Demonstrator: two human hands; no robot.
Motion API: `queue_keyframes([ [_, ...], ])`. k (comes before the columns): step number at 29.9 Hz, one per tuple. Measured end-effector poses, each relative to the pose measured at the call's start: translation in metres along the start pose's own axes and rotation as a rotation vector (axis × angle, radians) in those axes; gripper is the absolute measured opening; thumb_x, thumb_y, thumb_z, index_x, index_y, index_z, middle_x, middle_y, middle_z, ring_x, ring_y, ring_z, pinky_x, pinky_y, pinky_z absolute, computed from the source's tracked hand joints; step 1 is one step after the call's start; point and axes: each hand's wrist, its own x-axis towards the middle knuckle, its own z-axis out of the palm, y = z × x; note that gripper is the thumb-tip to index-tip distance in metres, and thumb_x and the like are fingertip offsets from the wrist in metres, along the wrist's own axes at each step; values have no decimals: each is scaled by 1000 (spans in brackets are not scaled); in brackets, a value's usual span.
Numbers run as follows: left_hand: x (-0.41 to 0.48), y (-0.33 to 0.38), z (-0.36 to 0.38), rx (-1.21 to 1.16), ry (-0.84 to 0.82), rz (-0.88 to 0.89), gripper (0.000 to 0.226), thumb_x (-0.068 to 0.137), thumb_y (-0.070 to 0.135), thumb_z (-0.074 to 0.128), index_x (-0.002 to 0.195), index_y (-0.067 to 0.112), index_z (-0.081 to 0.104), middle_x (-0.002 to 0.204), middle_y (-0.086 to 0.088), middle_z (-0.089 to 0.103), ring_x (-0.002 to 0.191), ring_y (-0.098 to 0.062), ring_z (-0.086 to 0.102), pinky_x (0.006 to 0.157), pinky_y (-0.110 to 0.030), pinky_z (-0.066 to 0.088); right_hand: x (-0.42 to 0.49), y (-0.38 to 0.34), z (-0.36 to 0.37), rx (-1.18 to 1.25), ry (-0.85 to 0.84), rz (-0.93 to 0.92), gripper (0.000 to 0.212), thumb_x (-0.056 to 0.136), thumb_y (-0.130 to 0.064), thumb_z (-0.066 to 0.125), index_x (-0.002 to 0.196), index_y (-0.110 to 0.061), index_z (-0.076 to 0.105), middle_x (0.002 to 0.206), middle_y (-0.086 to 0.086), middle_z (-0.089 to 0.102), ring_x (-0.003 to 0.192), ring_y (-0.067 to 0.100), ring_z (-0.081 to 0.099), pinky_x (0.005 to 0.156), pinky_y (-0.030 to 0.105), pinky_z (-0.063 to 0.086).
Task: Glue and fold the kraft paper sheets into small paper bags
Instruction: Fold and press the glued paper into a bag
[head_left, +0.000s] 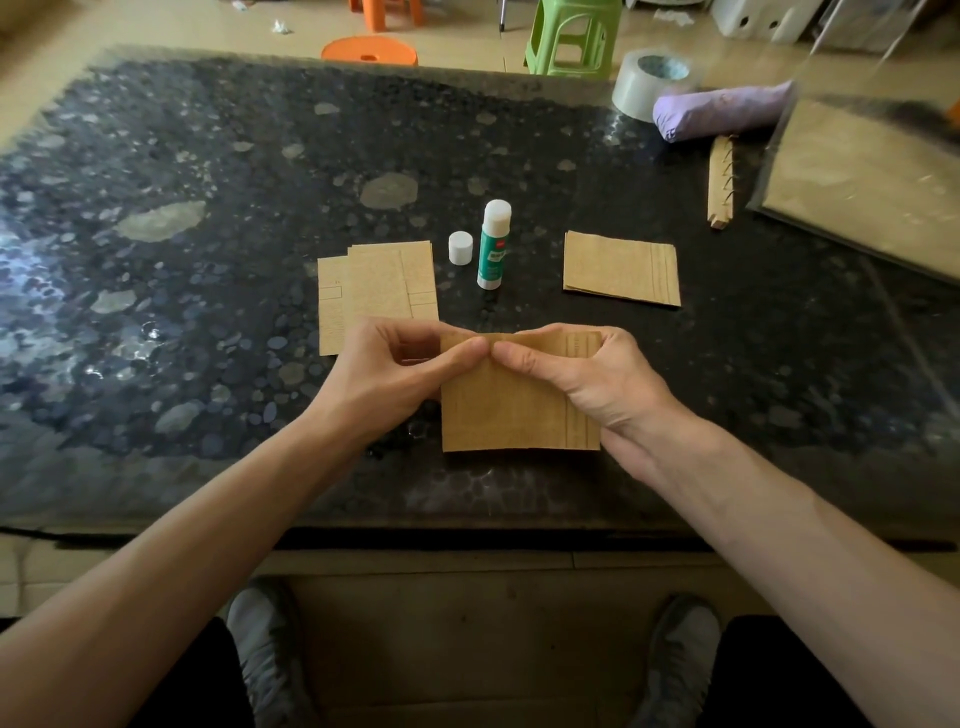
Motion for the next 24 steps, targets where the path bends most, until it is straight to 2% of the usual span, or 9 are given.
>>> queue_keyframes([
  [2, -1, -1, 3, -14, -7, -29, 17, 89, 25, 71, 101, 15, 78, 98, 5, 79, 95, -7, 74, 72, -17, 57, -1, 1, 2, -9, 31, -11, 41, 55, -55, 92, 89, -33, 83, 95, -9, 79, 109, 18, 69, 97, 50, 57],
  [5, -1, -3, 4, -23, 5, -63, 20, 87, 28, 72, 100, 15, 78, 96, 3, 79, 93, -9, 75, 71, -19, 58, -2, 0, 5, -15, 21, -30, 31, 64, -51, 91, 88, -33, 83, 95, -10, 79, 110, 16, 67, 95, 47, 56],
  [8, 0, -5, 2, 23, 67, -81, 19, 87, 29, 75, 98, 14, 79, 94, 3, 79, 91, -9, 75, 72, -21, 60, -4, -2, 4, 3, 6, -27, 22, 73, -42, 89, 90, -29, 84, 92, -13, 79, 104, 11, 68, 85, 35, 57],
  [11, 1, -7, 0, 88, 88, -73, 18, 87, 30, 76, 96, 15, 80, 93, 4, 79, 89, -9, 76, 74, -26, 62, -3, 0, 5, -69, 55, -88, 16, 77, -40, 87, 88, -29, 85, 88, -22, 76, 99, 2, 63, 75, 24, 47],
  [16, 2, -6, -2, 120, 97, -64, 19, 87, 30, 76, 97, 13, 79, 92, 5, 79, 88, -7, 75, 68, -19, 59, 0, 1, 2, -76, 73, -69, 18, 78, -43, 85, 88, -29, 84, 94, -11, 77, 102, 8, 65, 76, 28, 50],
  [21, 2, -4, -3, 134, 120, -71, 18, 87, 31, 76, 95, 16, 79, 91, 7, 79, 86, -5, 75, 65, -17, 58, 0, 0, -1, -59, 76, -63, 17, 77, -41, 86, 88, -29, 84, 89, -13, 78, 95, 4, 69, 78, 27, 52],
  [24, 2, -3, -4, 138, 133, -76, 17, 85, 33, 76, 93, 19, 79, 90, 9, 79, 85, -4, 74, 66, -17, 58, 2, 0, -2, -68, 81, -70, 17, 77, -40, 86, 90, -28, 83, 86, -17, 77, 89, -1, 69, 73, 22, 51],
])
